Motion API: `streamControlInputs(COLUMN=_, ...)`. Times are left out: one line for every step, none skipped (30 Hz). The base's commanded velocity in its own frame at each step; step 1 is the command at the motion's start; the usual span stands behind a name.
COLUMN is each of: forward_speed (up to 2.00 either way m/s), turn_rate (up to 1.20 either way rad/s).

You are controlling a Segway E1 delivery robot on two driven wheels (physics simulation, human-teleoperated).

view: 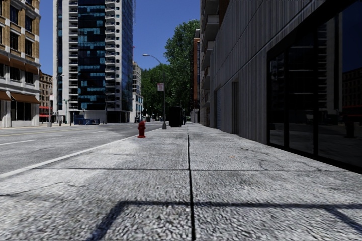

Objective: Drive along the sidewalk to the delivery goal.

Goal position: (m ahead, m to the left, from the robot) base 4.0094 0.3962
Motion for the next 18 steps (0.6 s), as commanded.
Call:
streamControlInputs(forward_speed=2.0, turn_rate=0.0)
streamControlInputs(forward_speed=2.0, turn_rate=0.0)
streamControlInputs(forward_speed=2.0, turn_rate=0.0)
streamControlInputs(forward_speed=2.0, turn_rate=0.0)
streamControlInputs(forward_speed=2.0, turn_rate=0.0)
streamControlInputs(forward_speed=2.0, turn_rate=0.0)
streamControlInputs(forward_speed=2.0, turn_rate=0.0)
streamControlInputs(forward_speed=2.0, turn_rate=0.0)
streamControlInputs(forward_speed=2.0, turn_rate=0.0)
streamControlInputs(forward_speed=2.0, turn_rate=0.0)
streamControlInputs(forward_speed=2.0, turn_rate=0.0)
streamControlInputs(forward_speed=2.0, turn_rate=0.0)
streamControlInputs(forward_speed=2.0, turn_rate=0.0)
streamControlInputs(forward_speed=2.0, turn_rate=0.0)
streamControlInputs(forward_speed=2.0, turn_rate=0.0)
streamControlInputs(forward_speed=2.0, turn_rate=0.0)
streamControlInputs(forward_speed=2.0, turn_rate=0.0)
streamControlInputs(forward_speed=2.0, turn_rate=0.0)
